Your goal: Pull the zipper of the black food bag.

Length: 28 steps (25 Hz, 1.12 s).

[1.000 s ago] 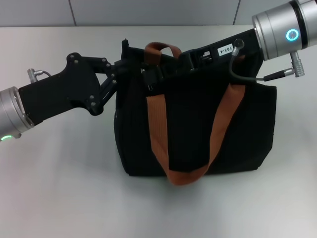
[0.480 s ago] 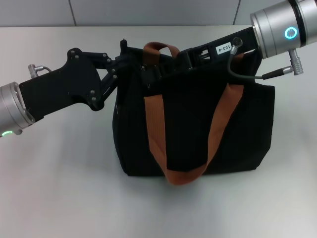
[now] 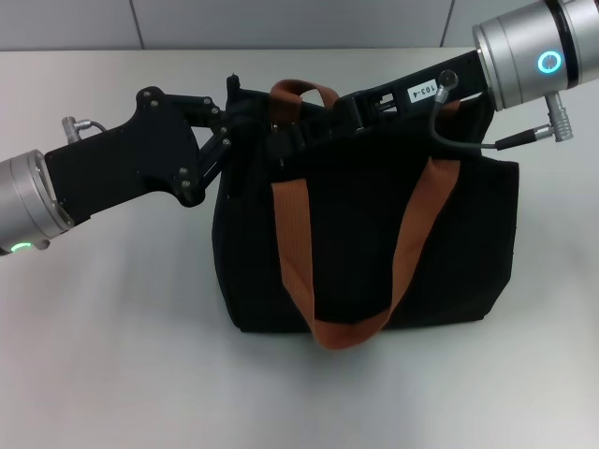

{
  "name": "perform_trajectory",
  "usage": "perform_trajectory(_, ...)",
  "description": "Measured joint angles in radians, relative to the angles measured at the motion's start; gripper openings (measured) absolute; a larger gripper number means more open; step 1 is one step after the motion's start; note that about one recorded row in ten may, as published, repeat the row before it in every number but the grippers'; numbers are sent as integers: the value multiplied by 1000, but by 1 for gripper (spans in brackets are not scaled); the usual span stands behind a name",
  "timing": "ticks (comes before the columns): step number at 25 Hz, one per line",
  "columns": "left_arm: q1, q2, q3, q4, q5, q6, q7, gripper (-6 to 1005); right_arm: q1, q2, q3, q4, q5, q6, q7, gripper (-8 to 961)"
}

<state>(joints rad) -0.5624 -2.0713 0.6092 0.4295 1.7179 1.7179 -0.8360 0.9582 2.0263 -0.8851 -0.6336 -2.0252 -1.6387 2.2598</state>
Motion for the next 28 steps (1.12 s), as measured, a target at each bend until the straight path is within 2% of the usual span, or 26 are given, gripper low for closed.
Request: perform_trajectory(28,-20,-1,2,-15,-3,5,7,31,1,2,0,0,0,1,-5,395)
